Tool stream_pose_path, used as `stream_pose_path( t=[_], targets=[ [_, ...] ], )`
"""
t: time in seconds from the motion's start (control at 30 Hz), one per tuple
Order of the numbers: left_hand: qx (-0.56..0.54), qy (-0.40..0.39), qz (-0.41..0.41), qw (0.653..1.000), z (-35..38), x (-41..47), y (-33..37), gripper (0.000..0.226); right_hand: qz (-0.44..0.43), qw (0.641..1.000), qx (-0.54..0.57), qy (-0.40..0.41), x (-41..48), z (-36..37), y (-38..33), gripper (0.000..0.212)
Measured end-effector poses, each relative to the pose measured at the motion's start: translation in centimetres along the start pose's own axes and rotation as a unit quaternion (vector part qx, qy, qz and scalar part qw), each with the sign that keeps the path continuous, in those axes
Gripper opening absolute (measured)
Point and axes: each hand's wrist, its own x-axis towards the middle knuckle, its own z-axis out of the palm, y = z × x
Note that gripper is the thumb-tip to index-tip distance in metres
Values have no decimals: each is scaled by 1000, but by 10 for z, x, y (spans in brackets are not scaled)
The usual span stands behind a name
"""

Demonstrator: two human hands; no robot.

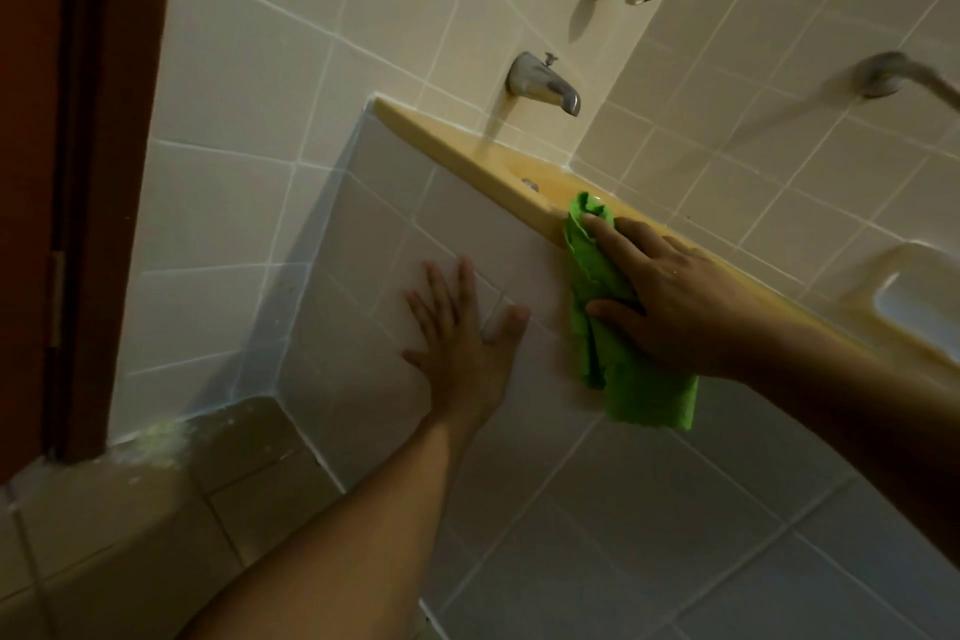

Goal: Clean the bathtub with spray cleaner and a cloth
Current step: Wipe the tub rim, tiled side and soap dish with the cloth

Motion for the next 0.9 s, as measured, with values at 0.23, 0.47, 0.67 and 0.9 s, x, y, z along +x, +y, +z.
stream_pose_path(
  t=[0.23, 0.47, 0.67, 0.9],
  targets=[
    [6, -58, 25, 998, -21, 19, -8, 90, 31, 999, -26, -3, -26, 3, -5, 79],
    [22, -77, 23, 996, -29, 26, -5, 89, 103, 992, -60, 33, -72, 22, 3, 79],
    [-6, -56, 23, 998, -30, 26, -2, 90, 112, 989, -89, 23, -72, 23, 8, 81],
    [-17, -71, 45, 996, -39, 39, -24, 86, 52, 993, -95, 43, -11, 14, -7, 86]
  ],
)
